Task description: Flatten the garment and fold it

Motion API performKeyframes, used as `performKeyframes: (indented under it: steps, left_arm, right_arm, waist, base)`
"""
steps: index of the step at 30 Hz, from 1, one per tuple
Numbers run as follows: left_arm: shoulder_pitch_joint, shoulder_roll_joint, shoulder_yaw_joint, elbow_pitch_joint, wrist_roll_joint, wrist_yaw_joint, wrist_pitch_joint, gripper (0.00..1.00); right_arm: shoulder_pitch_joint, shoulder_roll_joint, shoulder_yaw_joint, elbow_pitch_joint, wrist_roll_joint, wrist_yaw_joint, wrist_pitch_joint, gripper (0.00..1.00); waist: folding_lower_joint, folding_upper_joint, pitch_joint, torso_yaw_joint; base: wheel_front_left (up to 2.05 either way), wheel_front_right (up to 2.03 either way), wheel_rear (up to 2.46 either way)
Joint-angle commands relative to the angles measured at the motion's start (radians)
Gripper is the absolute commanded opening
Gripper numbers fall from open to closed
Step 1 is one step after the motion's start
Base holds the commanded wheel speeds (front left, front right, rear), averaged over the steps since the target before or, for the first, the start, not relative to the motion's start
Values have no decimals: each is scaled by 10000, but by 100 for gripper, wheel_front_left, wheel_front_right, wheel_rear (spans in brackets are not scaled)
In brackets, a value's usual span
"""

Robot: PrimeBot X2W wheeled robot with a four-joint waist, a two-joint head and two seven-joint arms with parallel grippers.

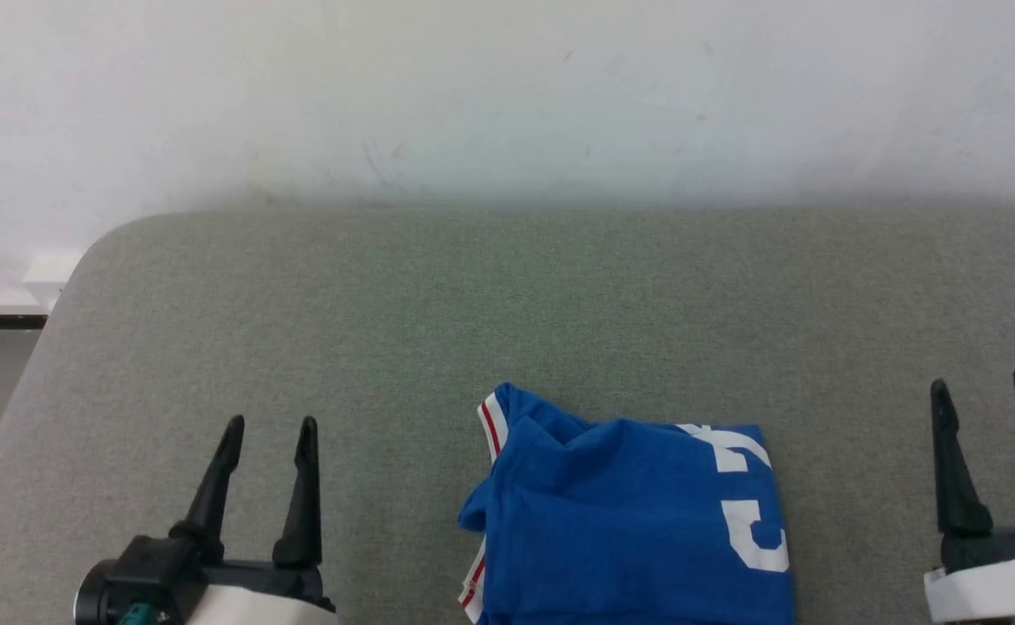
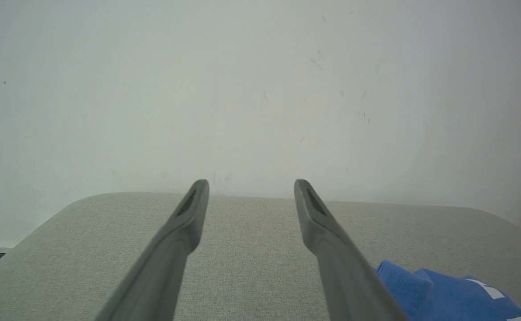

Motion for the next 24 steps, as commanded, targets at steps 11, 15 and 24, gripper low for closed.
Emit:
performKeyframes:
  steps: [11, 15, 24]
  left_arm:
    - [145, -24, -313, 107, 79, 69, -45, 100]
    - [25, -24, -407, 150, 56, 60, -45, 100]
    - [-345, -24, -542, 224, -25, 58, -45, 100]
  right_arm:
    - [388, 367, 34, -3, -127, -9, 16, 100]
    - [313, 6, 311, -137, 429, -9, 982, 100]
    - [-38, -1456, 1232, -460, 2974, -9, 5160, 100]
  waist:
    - [0, 0, 103, 102]
    - [0, 0, 290, 219]
    - [0, 0, 1038, 641]
  base:
    - [0, 0, 0]
    - [0, 0, 0]
    - [0, 0, 0]
